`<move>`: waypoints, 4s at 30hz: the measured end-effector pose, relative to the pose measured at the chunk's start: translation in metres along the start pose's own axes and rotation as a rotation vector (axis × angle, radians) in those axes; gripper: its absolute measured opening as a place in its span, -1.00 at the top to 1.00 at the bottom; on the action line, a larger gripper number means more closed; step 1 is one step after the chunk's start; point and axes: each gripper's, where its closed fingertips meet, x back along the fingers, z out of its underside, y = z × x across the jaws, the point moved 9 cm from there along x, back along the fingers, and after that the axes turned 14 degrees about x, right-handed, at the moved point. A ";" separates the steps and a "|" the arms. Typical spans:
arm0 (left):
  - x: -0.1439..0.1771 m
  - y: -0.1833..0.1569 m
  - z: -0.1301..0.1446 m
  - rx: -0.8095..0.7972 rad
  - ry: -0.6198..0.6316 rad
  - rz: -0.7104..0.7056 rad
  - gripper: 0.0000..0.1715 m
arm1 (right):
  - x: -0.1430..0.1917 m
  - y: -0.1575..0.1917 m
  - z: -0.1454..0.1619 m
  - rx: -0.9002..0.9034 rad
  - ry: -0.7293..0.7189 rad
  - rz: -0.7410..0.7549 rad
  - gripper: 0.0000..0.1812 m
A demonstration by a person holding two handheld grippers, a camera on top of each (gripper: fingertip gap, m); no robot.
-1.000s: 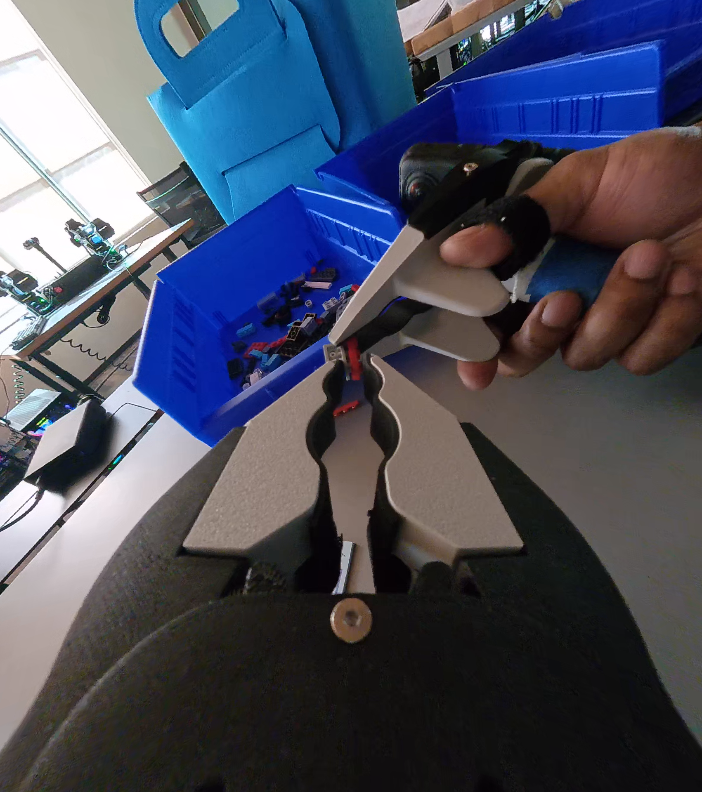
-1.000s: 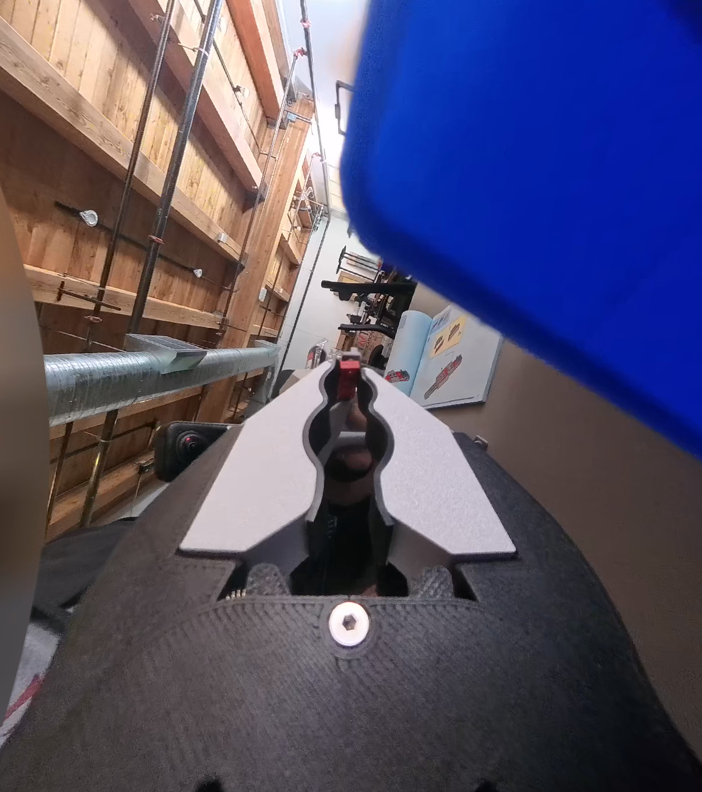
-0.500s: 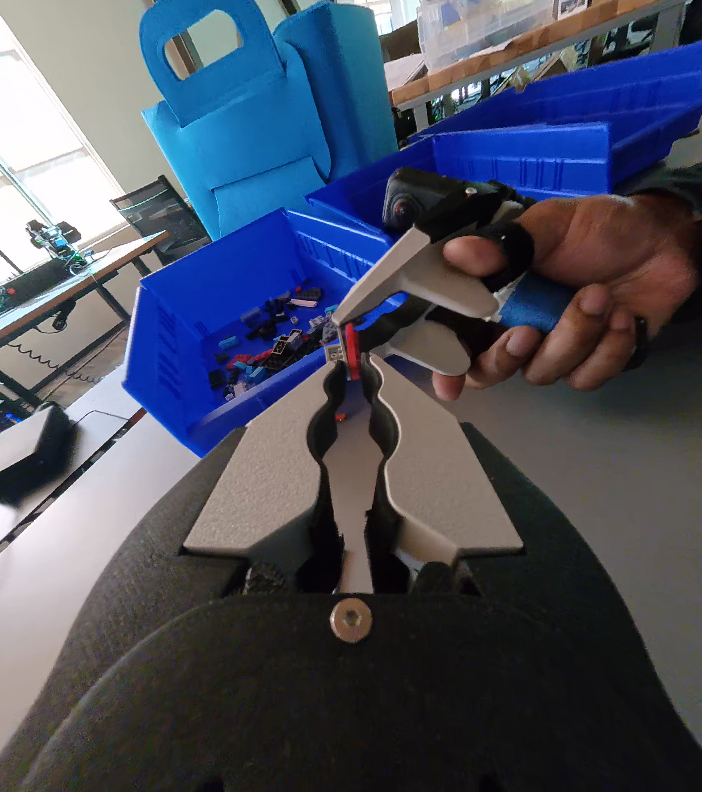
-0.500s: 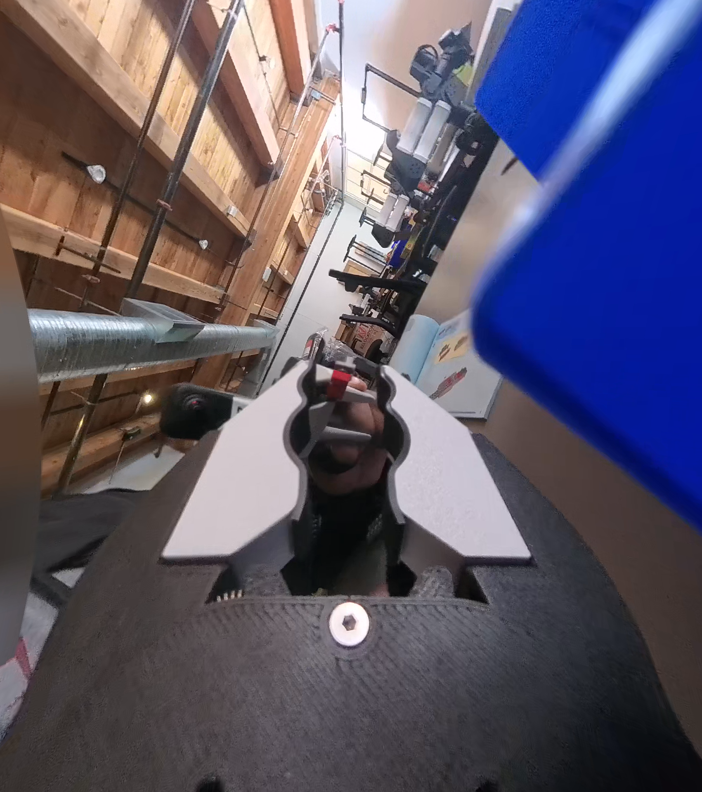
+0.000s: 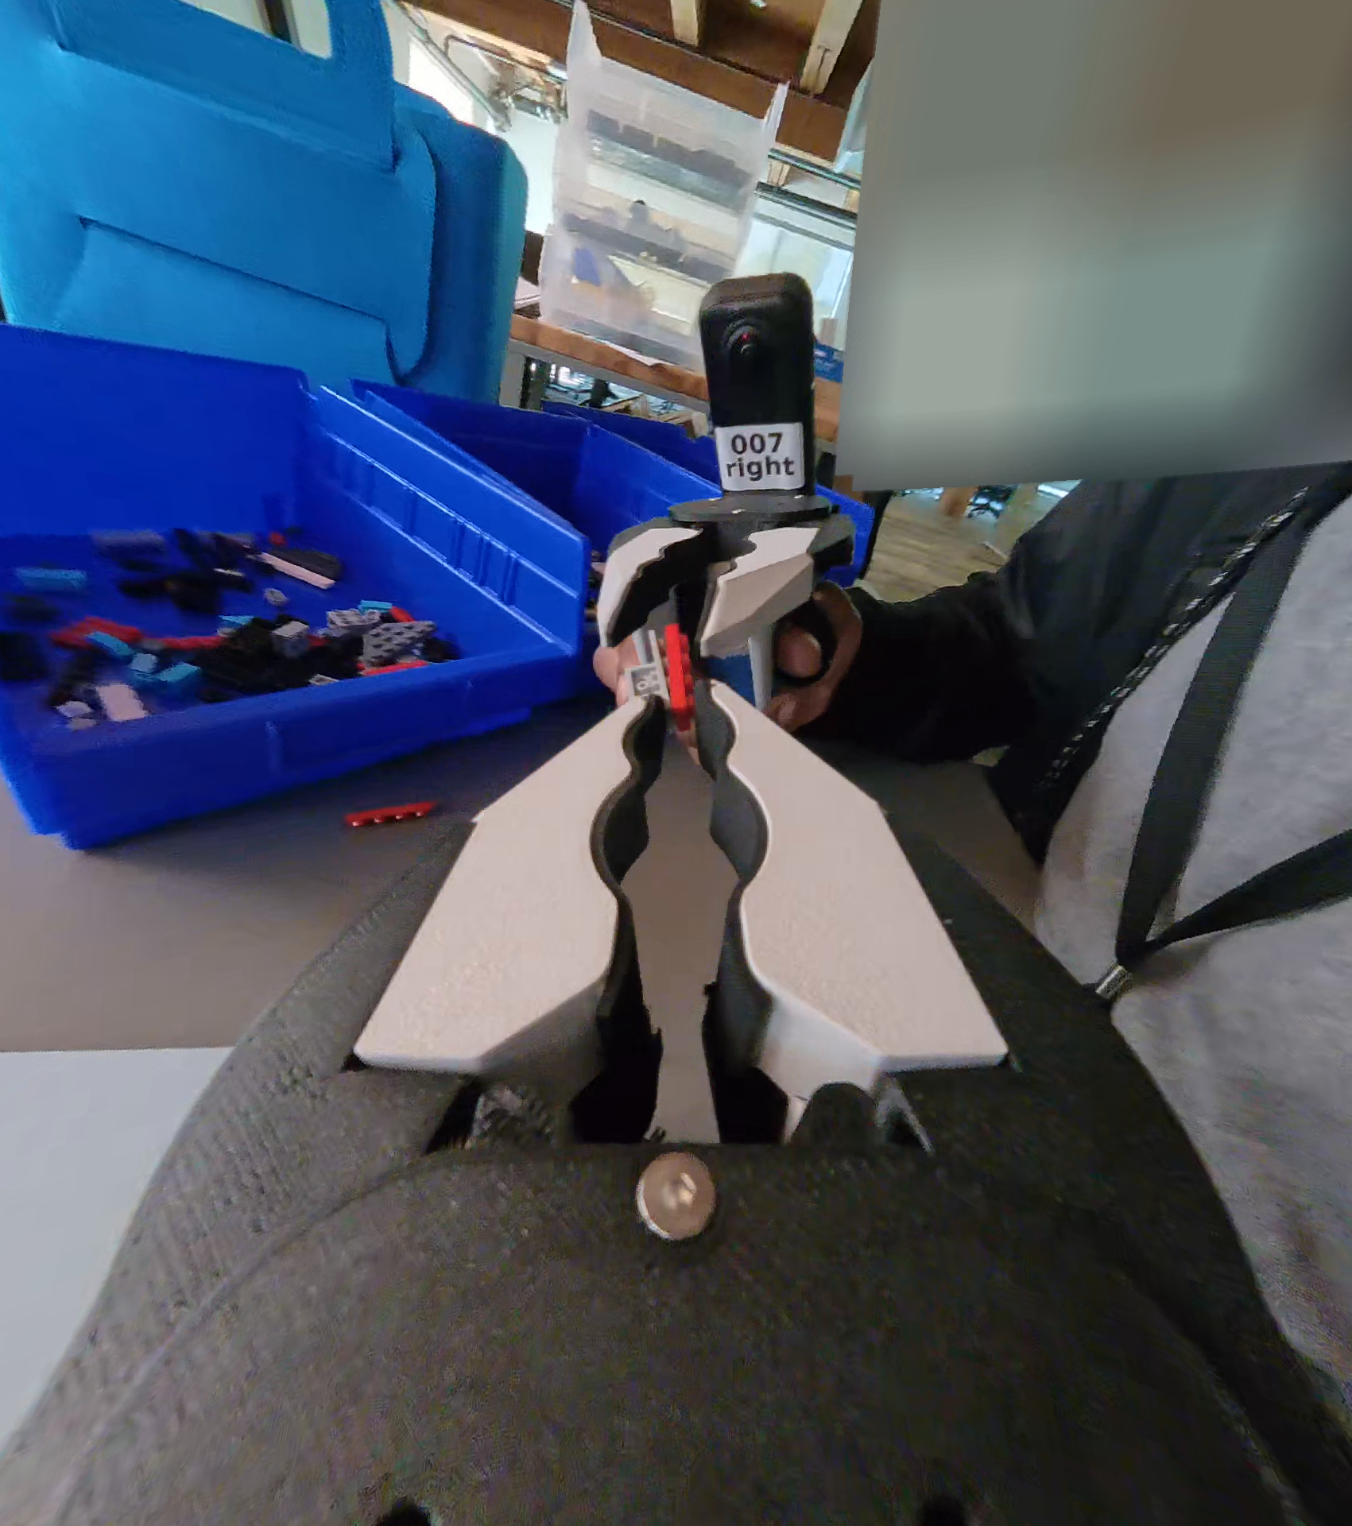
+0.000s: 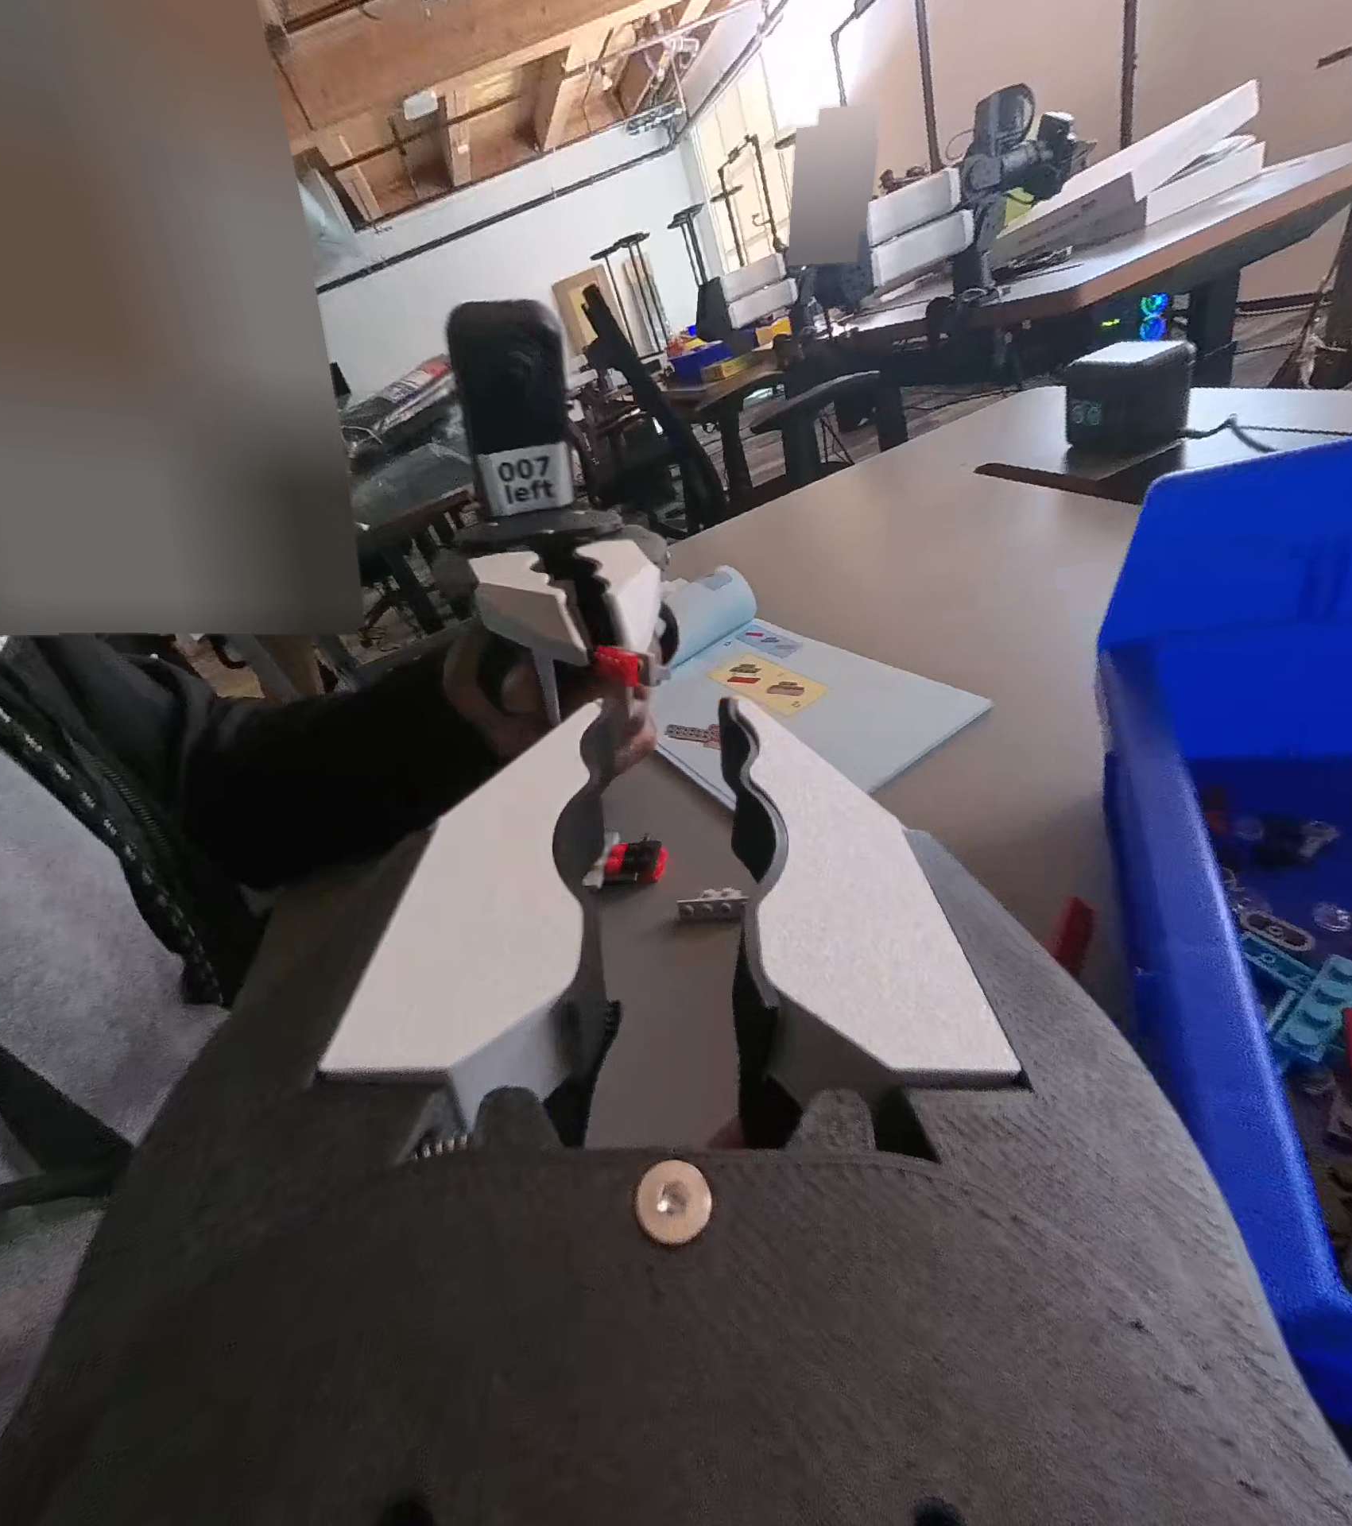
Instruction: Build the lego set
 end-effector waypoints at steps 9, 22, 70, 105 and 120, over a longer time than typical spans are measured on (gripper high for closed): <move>-0.006 -0.003 0.005 -0.014 0.043 0.045 0.92 | -0.002 0.009 0.003 0.035 0.007 -0.080 0.81; -0.007 -0.005 0.006 -0.023 0.071 0.062 0.92 | -0.002 0.012 0.004 0.057 -0.011 -0.107 0.84; -0.011 -0.013 0.011 -0.182 0.142 0.026 0.93 | -0.003 0.020 0.010 0.113 -0.033 -0.153 0.90; 0.046 0.028 -0.015 0.300 -0.100 -0.192 0.63 | -0.014 0.001 0.024 0.211 0.335 0.138 0.74; 0.013 0.023 0.014 0.210 0.268 -0.363 0.66 | -0.021 -0.035 0.052 0.219 0.731 0.560 0.76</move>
